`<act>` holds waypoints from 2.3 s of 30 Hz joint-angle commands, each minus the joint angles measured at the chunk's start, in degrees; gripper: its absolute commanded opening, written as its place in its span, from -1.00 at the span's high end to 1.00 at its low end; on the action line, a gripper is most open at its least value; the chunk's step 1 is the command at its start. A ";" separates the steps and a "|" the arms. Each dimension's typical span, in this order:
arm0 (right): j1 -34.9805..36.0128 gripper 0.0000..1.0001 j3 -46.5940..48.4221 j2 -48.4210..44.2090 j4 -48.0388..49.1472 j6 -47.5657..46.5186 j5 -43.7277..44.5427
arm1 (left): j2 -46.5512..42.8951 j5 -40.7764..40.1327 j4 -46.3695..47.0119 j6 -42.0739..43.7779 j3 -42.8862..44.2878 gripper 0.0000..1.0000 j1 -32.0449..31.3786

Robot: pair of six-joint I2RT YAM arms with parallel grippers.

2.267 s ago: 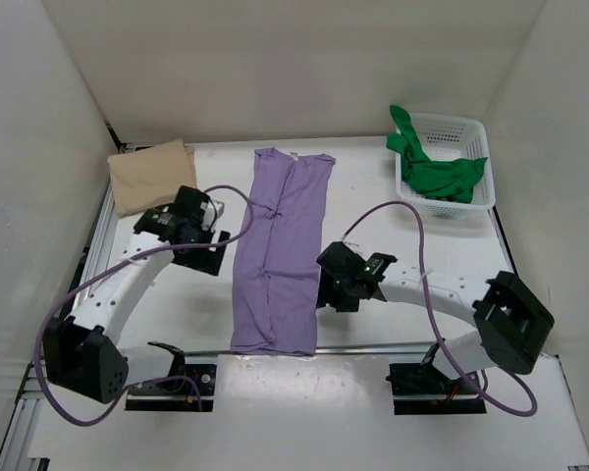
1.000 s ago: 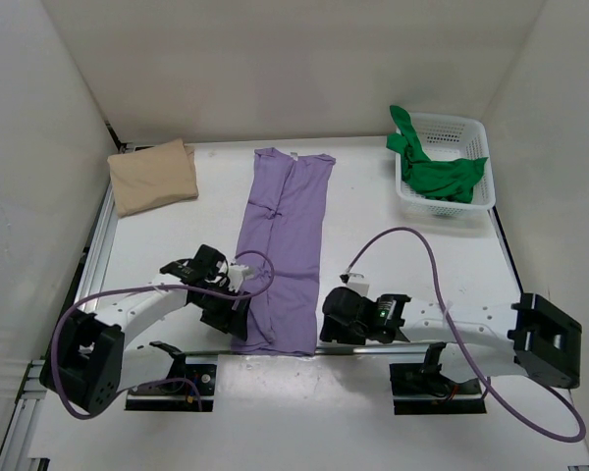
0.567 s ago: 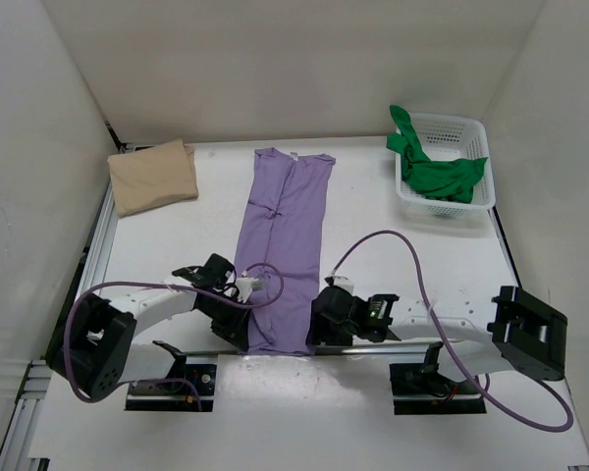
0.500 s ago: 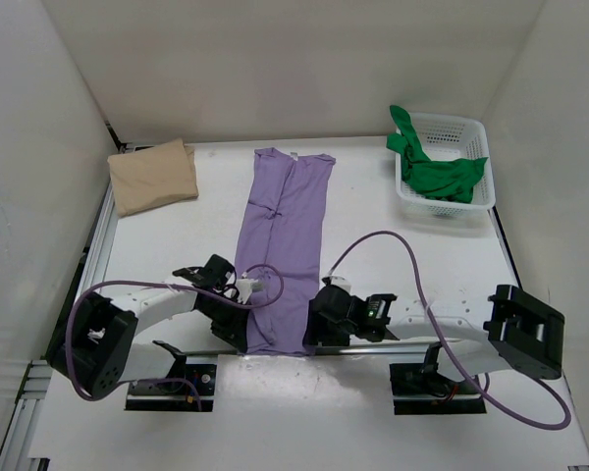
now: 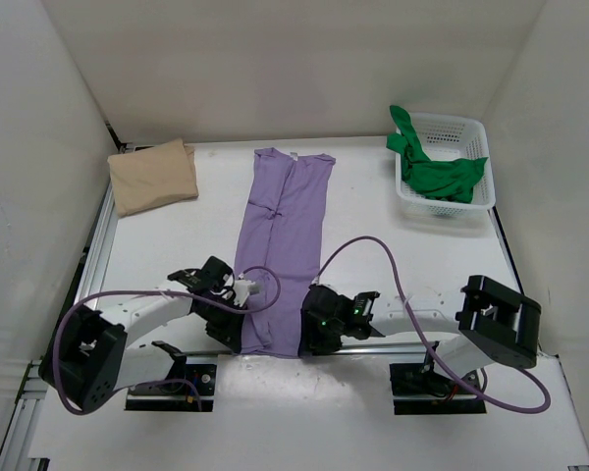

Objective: Fold and stack the t-shirts
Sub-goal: Grab the bottom of the folded rectangular tshirt with both arms, then fold the folded rectangular tshirt in 1/3 of the way

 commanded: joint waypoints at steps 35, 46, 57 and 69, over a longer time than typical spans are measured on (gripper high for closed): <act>-37.49 1.00 49.02 20.52 -25.68 -33.67 -6.13 | 31.26 -11.52 -5.81 1.98 59.27 0.79 15.05; -42.59 1.00 59.48 33.36 -25.68 -33.59 -8.86 | 44.53 -10.99 -5.20 1.98 67.97 0.79 16.11; -47.52 0.18 67.22 36.02 -25.68 -30.33 -9.39 | 48.95 -19.16 -5.20 1.98 80.55 -0.09 17.78; -38.29 0.82 56.06 30.29 -26.21 -30.88 -6.65 | 40.67 -19.78 -5.20 1.98 66.05 0.62 7.25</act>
